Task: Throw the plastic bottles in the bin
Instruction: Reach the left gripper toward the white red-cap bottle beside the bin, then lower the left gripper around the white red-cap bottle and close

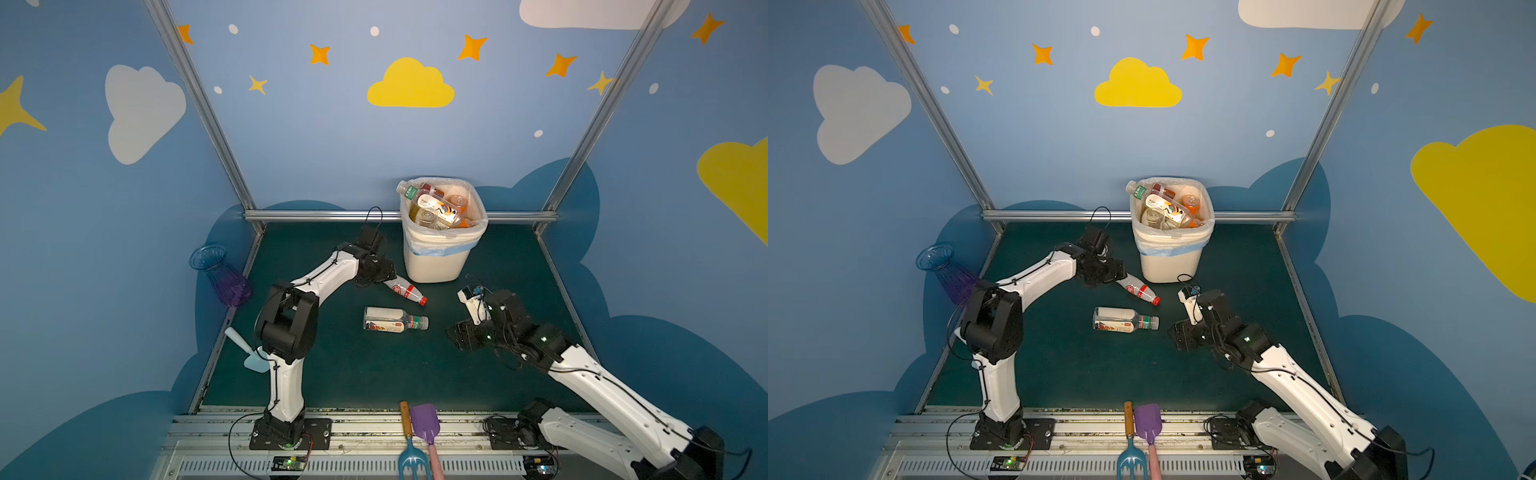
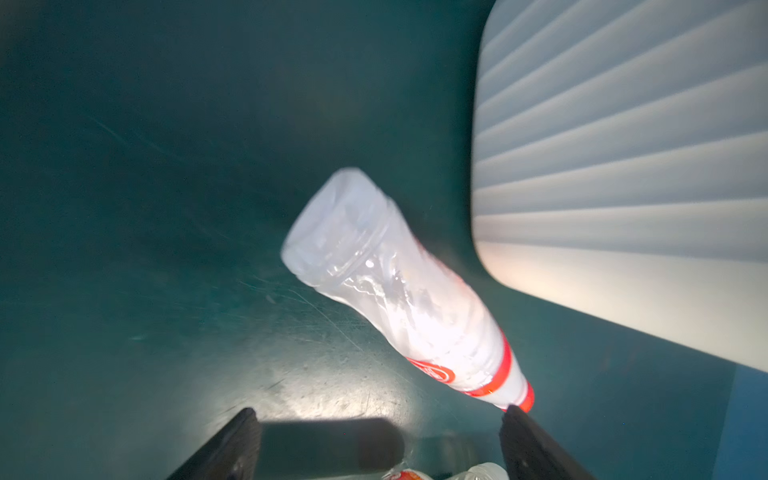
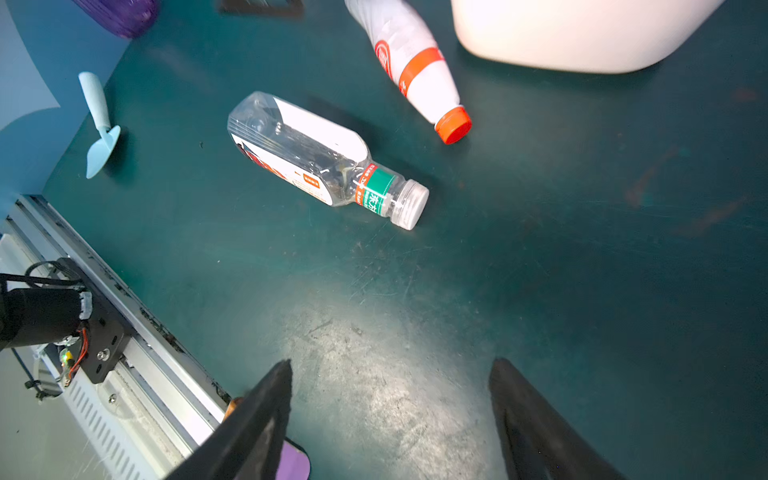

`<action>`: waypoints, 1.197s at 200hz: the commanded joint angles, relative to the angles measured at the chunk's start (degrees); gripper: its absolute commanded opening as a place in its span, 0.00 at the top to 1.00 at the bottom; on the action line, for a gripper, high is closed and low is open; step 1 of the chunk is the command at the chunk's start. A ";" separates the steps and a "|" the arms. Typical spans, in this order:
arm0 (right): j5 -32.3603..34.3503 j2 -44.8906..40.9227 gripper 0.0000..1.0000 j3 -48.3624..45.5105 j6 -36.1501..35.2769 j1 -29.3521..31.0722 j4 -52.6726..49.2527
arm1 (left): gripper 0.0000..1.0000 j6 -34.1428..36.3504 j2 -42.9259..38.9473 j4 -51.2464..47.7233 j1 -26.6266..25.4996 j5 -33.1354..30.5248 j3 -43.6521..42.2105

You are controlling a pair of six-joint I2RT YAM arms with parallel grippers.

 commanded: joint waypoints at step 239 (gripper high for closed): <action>4.15 -6.21 0.23 -2.33 0.81 -3.61 -3.01 | 0.44 -1.85 14.68 2.79 -0.36 0.25 13.29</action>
